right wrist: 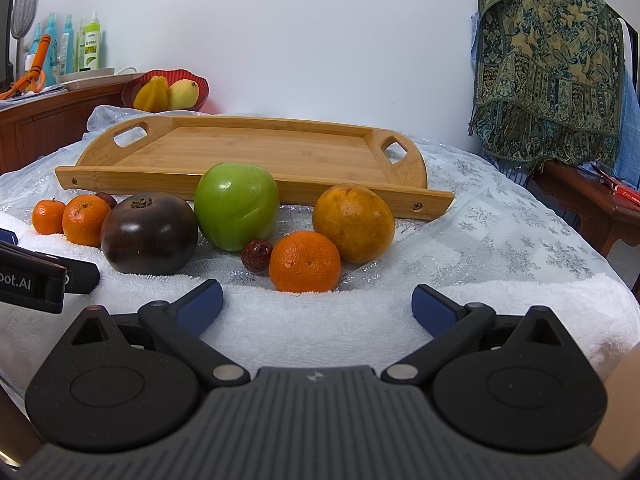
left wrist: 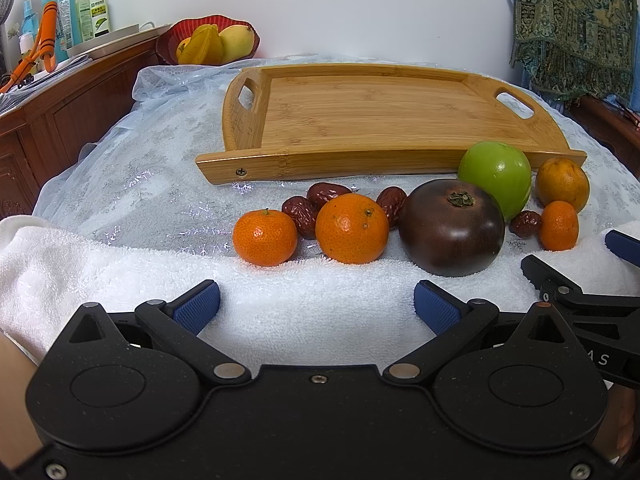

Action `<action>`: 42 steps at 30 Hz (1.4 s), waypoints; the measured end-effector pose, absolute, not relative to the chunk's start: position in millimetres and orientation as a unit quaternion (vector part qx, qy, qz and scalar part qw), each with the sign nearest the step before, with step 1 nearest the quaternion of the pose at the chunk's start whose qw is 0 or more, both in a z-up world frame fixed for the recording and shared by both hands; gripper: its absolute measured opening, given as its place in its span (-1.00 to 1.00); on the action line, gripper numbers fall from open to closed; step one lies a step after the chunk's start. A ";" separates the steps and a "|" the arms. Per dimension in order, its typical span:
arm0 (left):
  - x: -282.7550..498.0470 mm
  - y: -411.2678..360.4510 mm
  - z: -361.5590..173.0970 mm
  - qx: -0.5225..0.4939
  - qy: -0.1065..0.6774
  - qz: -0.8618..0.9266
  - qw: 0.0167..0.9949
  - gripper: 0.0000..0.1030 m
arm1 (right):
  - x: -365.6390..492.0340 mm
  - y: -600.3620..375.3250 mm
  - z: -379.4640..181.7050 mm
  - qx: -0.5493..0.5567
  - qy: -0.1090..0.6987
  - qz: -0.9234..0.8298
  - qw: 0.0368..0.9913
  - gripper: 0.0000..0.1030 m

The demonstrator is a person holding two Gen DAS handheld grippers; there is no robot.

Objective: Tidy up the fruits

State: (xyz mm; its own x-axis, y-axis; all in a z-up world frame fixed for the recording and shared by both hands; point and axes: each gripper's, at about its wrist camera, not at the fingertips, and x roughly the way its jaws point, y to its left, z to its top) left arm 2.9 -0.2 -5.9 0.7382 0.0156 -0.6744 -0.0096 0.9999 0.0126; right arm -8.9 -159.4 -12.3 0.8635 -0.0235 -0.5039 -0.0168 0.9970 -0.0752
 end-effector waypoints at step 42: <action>5.8 45.6 4.1 -0.060 0.300 0.020 0.952 -0.17 | 44.4 -226.0 5.0 0.180 0.283 0.018 0.942 0.29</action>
State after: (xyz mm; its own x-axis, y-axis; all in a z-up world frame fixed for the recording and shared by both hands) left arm 5.8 45.6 4.1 0.8188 0.0024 -0.5740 -0.0750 0.9919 -0.1028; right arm 44.4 -226.0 5.0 0.8391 0.1358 -0.5268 0.0681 0.9345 0.3494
